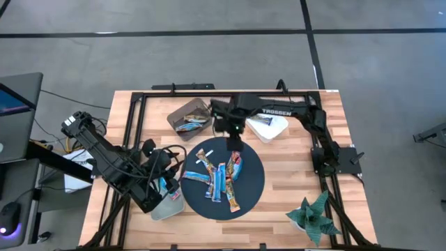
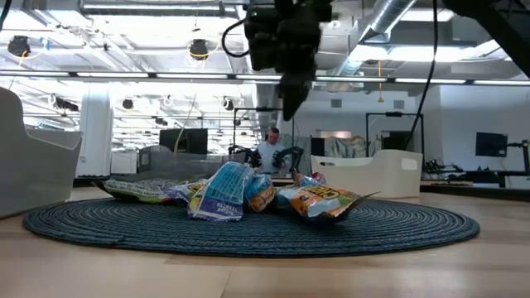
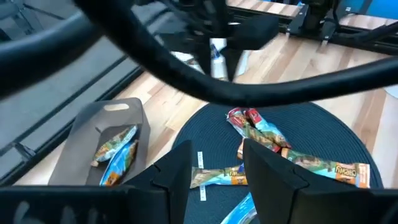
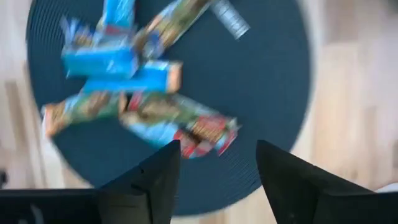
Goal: Pick and place Granola Bars by type
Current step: Put the red granola bar into the gray bin
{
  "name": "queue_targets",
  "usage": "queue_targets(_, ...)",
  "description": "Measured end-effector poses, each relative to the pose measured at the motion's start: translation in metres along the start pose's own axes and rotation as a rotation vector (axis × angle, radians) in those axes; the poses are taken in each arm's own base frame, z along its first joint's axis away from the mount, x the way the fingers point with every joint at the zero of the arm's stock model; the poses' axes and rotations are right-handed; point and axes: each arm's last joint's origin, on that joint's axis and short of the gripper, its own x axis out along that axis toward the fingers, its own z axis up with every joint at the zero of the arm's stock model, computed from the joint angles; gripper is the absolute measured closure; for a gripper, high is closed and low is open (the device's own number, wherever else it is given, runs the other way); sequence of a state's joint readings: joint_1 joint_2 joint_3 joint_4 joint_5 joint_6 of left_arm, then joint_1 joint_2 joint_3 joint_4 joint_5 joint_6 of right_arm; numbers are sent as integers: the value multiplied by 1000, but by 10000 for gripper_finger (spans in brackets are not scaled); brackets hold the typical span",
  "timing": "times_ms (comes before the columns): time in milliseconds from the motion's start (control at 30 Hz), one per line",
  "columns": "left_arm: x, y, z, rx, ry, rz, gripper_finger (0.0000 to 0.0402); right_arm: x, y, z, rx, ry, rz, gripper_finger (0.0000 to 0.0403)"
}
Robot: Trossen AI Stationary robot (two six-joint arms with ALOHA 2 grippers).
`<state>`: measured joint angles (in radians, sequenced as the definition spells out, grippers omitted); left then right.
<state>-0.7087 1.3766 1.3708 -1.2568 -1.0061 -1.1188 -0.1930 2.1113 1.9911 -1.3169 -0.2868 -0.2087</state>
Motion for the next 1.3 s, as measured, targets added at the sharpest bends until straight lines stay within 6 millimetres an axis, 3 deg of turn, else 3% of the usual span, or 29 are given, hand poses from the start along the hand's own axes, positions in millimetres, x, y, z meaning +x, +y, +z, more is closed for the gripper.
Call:
queue_targets(333, 11, -11, 9, 28, 123, -151, 263, 16, 57, 5, -108, 49, 35, 231)
queue_targets(500, 17, -13, 15, 49, 138, -203, 263, 18, 70, 5, -138, 50, 39, 240)
queue_targets(600, 18, -12, 16, 46, 137, -195, 263, 6, 70, -1, -129, -9, 28, 247)
queue_targets(867, 25, -13, 14, -10, 138, -190, 263, -36, 73, -55, -11, -271, -46, 270)
queue_targets(1167, 75, -22, 4, -32, 207, -408, 263, -25, 91, -137, 213, -435, -154, 274)
queue_targets(1300, 98, -12, 1, 72, 229, -435, 263, -22, 101, -160, 248, -537, -123, 274)
